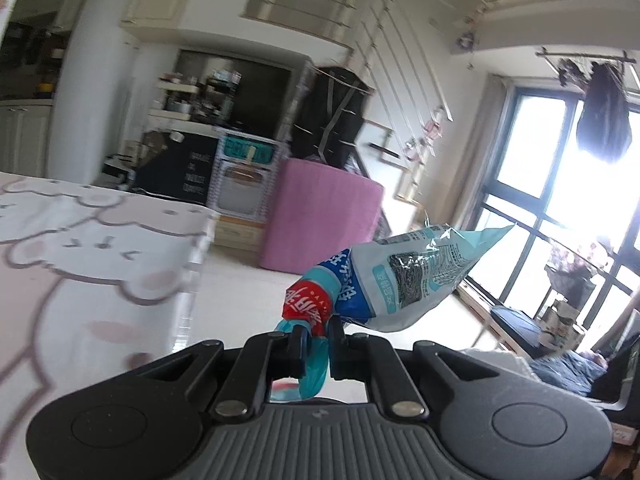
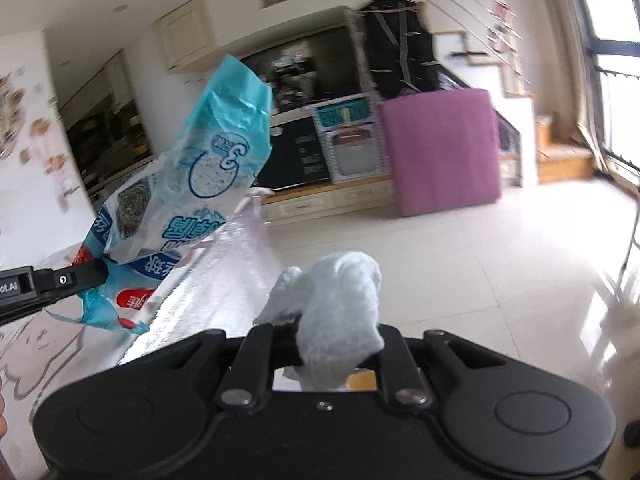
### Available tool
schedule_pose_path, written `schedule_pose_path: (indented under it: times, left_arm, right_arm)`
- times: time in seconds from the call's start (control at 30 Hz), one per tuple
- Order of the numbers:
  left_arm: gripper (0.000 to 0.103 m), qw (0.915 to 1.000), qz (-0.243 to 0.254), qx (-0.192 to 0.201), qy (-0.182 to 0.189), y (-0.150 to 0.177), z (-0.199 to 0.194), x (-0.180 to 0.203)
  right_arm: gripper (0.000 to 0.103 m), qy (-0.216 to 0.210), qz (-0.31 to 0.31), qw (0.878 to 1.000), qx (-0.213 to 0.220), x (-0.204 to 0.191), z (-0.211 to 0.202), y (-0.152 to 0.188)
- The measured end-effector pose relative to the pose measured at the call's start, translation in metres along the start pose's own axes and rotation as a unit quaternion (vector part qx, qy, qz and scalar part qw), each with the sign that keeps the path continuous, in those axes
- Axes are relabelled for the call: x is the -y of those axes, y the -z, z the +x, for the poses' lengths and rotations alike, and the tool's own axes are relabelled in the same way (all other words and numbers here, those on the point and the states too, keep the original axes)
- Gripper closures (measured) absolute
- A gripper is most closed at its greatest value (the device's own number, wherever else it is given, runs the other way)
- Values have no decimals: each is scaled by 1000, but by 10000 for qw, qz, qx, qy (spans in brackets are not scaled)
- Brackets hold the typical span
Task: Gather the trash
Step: 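Lift and carry the wrapper and tissue with both tools toward the wastebasket, then open the left tool dropping the wrapper while the right tool drops the tissue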
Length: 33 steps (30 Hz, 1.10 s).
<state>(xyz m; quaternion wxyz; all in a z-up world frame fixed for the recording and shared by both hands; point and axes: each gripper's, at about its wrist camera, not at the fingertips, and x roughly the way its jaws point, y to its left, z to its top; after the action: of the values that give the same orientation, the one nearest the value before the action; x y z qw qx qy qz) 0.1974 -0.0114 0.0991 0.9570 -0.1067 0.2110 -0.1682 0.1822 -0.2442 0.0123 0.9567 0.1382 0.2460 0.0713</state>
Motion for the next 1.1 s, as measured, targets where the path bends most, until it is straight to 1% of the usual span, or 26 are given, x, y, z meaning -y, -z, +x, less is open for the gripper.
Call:
schedule_pose_path:
  times: [0.13,0.23,0.33,0.4,0.5,0.57,0.6,0.67,0.7,0.73,0.8,0.83,0.9,0.93,1.0,1.03,1.07,1.1]
  left_arm:
    - [94,9991,94,-282,290,2,32,19]
    - [94,9972,193,-564,462,4,61,31]
    - [94,9938,361,-901,544,9,93,37]
    - [93,9904,584,-1141,515,17,114,39]
    - [93,9814,1138,-1512,314,31,153,38]
    - [93,9725,1601,-1686,88,41,173,36]
    - [93,9653,1897,-1793,-37,48,184,36]
    - [93,9460,2594,-1929,-259,62,199,36]
    - [93,9318,3029,-1967,-356,70,203,38]
    - [93,9123,3548,-1997,-436,81,208,41]
    - [93,8729,4399,-2045,-523,101,214,49]
    - [93,8498,4810,-2102,-485,112,218,53]
    - [93,8139,5366,-2209,-305,131,222,58]
    - [93,7942,5639,-2263,-88,143,224,59]
    - [93,7654,5957,-2416,298,159,225,60]
    - [93,7462,6169,-2467,408,170,227,62]
    - [93,7283,6389,-2433,476,178,227,61]
    - [93,7069,6652,-2346,524,188,228,62]
  right_arm:
    - [89,220,281,9993,-51,27,7,2]
    - [89,325,501,9981,-125,44,15,6]
    - [89,471,717,9960,-251,63,27,9]
    - [89,630,838,9938,-379,74,37,13]
    - [89,898,939,9897,-605,87,51,19]
    - [89,1037,987,9870,-726,94,59,22]
    - [89,1095,1004,9858,-785,97,63,24]
    - [89,1171,1027,9839,-877,101,68,26]
    - [89,1198,1024,9832,-923,102,70,28]
    - [89,1212,1008,9829,-953,101,69,30]
    - [89,1243,953,9824,-1023,99,69,34]
    - [89,1266,919,9820,-1059,99,72,35]
    - [89,1309,876,9810,-1130,93,69,37]
    - [89,1316,868,9807,-1160,97,74,37]
    - [89,1313,872,9801,-1206,99,76,37]
    - [89,1319,876,9798,-1223,100,77,37]
    - [89,1328,877,9794,-1241,100,78,36]
    - [89,1332,879,9791,-1259,101,79,37]
